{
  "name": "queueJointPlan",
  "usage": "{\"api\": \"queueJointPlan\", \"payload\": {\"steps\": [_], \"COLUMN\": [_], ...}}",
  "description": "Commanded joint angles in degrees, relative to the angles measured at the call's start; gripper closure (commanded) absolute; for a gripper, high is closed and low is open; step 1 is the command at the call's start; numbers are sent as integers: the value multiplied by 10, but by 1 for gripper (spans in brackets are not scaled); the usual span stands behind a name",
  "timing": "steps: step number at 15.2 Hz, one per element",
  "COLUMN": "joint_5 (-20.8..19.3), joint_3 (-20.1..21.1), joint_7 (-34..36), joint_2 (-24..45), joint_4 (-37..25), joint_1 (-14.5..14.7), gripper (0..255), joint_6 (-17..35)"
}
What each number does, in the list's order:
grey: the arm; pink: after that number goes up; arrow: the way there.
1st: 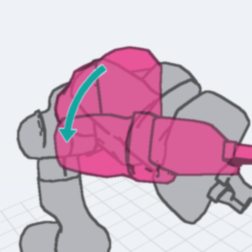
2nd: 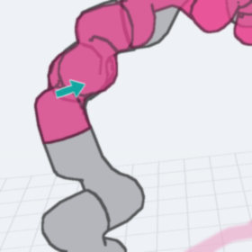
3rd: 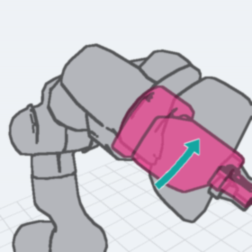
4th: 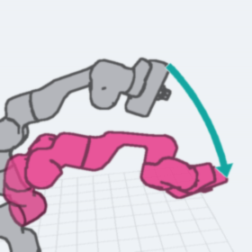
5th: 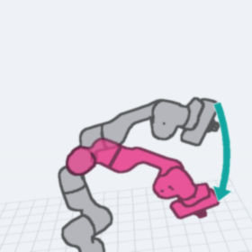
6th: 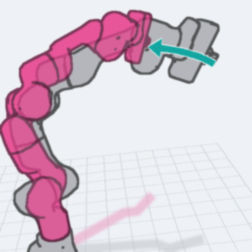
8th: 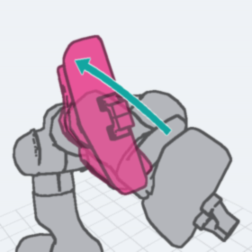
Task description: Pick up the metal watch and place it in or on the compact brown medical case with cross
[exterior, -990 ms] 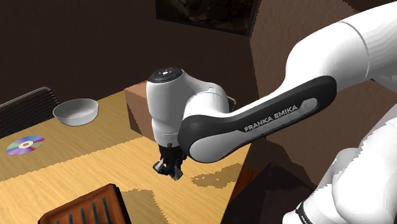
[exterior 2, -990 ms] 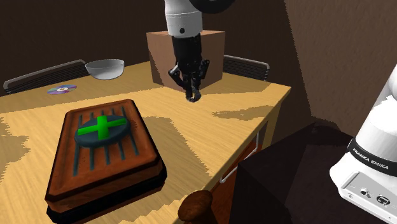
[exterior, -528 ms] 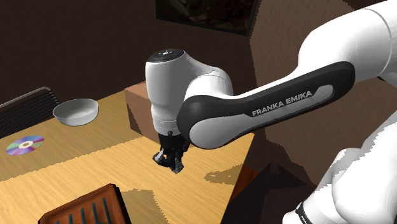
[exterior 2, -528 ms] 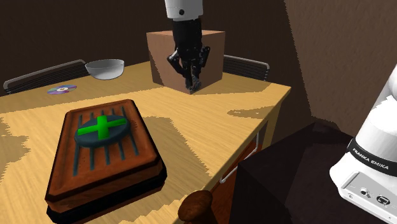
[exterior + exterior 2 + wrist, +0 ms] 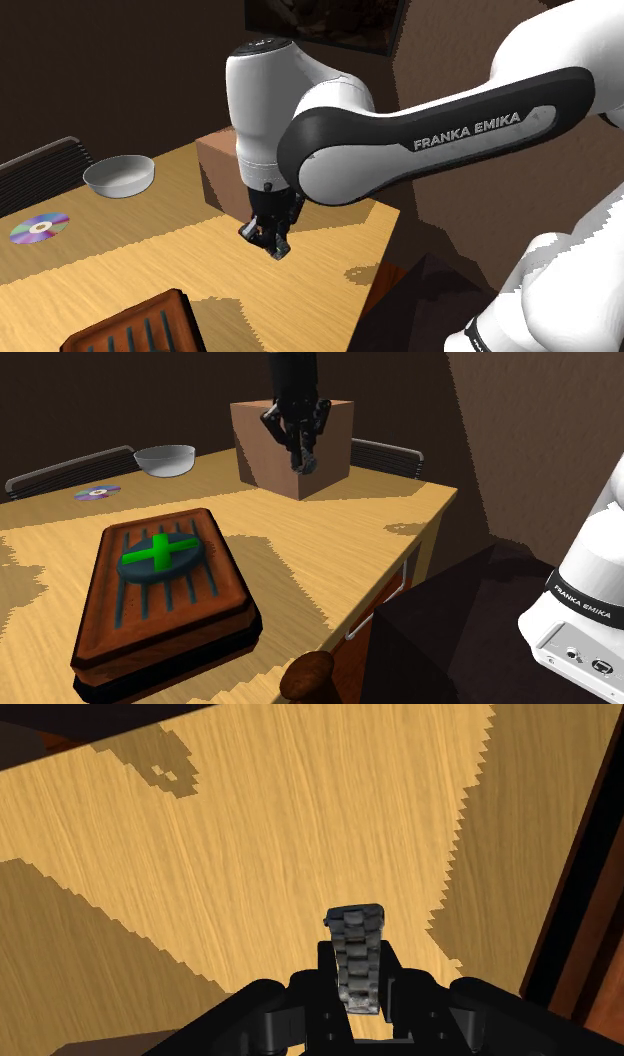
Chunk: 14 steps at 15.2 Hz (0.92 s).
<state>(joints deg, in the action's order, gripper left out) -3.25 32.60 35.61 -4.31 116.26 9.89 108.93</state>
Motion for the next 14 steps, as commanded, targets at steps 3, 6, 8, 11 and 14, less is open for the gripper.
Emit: {"api": "queueJointPlan", "payload": {"steps": [3,6,8,11,14], "joint_5": [3,5,-6,-30,-59], "joint_3": [-2,-2,16,40,60], "joint_7": [-5,-8,26,79,132], "joint_2": [-6,-9,18,64,116], "joint_4": [-26,-40,-68,-117,-173], "joint_1": [-1,-1,11,33,63], "gripper": [255,255,255,255,255], "joint_6": [-31,-47,-56,-71,-91]}}
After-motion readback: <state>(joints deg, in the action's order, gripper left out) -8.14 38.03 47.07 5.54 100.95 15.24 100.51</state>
